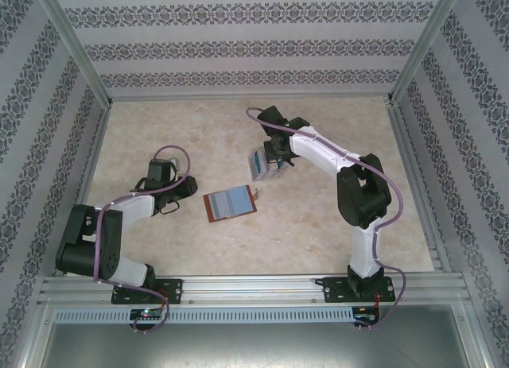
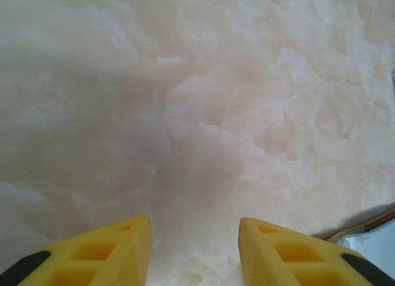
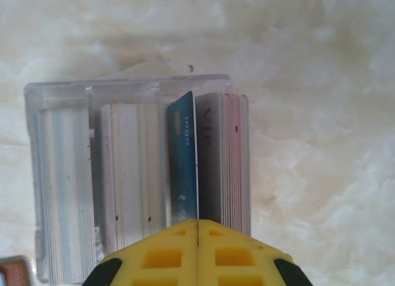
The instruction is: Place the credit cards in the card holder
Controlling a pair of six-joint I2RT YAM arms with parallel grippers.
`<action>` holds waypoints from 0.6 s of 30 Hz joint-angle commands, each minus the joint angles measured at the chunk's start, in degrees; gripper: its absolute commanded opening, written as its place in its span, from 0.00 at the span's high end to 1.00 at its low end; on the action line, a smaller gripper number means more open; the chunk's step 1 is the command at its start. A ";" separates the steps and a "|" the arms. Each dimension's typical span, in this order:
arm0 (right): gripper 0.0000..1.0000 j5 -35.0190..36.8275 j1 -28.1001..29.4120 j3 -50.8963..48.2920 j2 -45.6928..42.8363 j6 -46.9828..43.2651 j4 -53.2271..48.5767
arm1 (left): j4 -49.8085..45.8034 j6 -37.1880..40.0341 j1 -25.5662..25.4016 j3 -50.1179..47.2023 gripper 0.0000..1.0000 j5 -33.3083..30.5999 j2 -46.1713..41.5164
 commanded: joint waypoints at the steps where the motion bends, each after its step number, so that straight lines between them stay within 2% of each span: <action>1: 1.00 -9.08 -2.37 -2.17 -4.04 0.58 1.60 | 1.32 0.72 -0.77 1.55 0.58 1.06 0.47; 5: 1.00 -18.87 -5.08 -6.29 -7.71 1.60 6.51 | 1.41 0.81 -0.74 1.82 0.58 1.69 0.67; 7: 1.00 -21.57 -6.25 -7.97 -9.46 2.06 8.38 | 1.32 0.86 -0.77 1.84 0.58 1.85 0.66; 11: 1.00 -21.79 -6.94 -9.79 -13.01 0.22 9.66 | 0.92 0.72 -0.76 2.18 0.58 2.55 0.33; 15: 1.00 -23.13 -7.22 -13.23 -17.84 -2.10 11.32 | -1.37 0.66 -0.80 3.66 0.58 6.41 -1.84; 18: 1.00 -29.89 -7.43 -18.42 -22.15 -4.03 15.01 | -3.71 -0.17 -0.95 2.97 0.55 5.45 -5.81</action>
